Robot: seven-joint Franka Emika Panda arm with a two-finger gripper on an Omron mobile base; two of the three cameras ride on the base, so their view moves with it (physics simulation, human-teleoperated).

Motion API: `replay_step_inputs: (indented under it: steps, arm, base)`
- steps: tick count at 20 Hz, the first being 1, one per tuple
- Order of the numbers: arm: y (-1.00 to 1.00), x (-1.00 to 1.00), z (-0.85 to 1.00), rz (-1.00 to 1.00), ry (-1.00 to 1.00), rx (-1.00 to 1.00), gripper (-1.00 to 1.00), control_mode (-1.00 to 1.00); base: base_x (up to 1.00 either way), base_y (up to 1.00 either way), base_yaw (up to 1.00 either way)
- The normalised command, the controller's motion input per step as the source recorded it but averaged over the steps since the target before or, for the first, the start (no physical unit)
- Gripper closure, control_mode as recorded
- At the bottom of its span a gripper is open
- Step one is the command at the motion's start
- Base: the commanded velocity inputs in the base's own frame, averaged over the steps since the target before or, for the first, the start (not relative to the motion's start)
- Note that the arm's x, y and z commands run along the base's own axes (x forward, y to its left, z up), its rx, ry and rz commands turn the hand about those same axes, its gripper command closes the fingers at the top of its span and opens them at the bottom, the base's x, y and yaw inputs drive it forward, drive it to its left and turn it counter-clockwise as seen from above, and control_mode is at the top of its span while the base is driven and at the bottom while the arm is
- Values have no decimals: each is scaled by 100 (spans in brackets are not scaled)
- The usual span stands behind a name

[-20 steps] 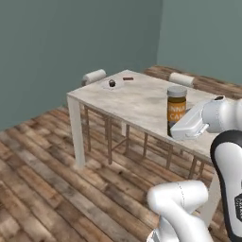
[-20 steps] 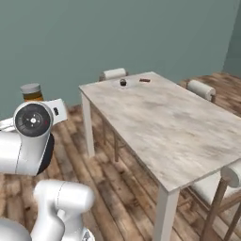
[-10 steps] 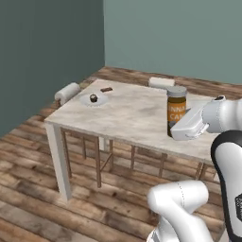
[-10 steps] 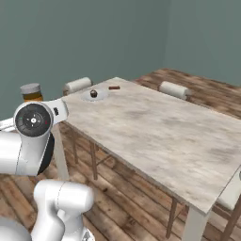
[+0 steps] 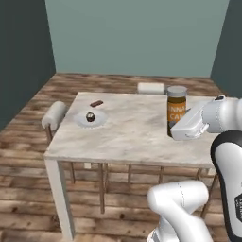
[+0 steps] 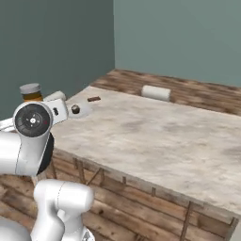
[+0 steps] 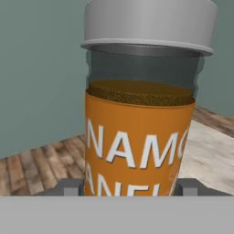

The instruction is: Take the cinnamon bottle from the cabinet and place it on the dining table, next to the plate with the cupcake. Then take the chocolate from the dining counter and place it on the cupcake plate.

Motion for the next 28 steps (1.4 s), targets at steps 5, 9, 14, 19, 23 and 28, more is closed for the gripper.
replay_step_inputs:
  steps: [5, 9, 14, 19, 23, 28]
  arm:
    - [0, 0, 0, 0, 0, 0, 100, 100]
    - [0, 0, 0, 0, 0, 0, 100, 100]
    - [0, 0, 0, 0, 0, 0, 100, 100]
    - [0, 0, 0, 0, 0, 0, 100, 100]
    - [0, 0, 0, 0, 0, 0, 100, 100]
    - [0, 0, 0, 0, 0, 0, 100, 100]
  base:
    - [61, 100, -48]
    - [20, 100, -46]
    - [0, 100, -46]
    - [0, 100, -51]
    - [0, 100, -57]
    - [1, 99, -66]
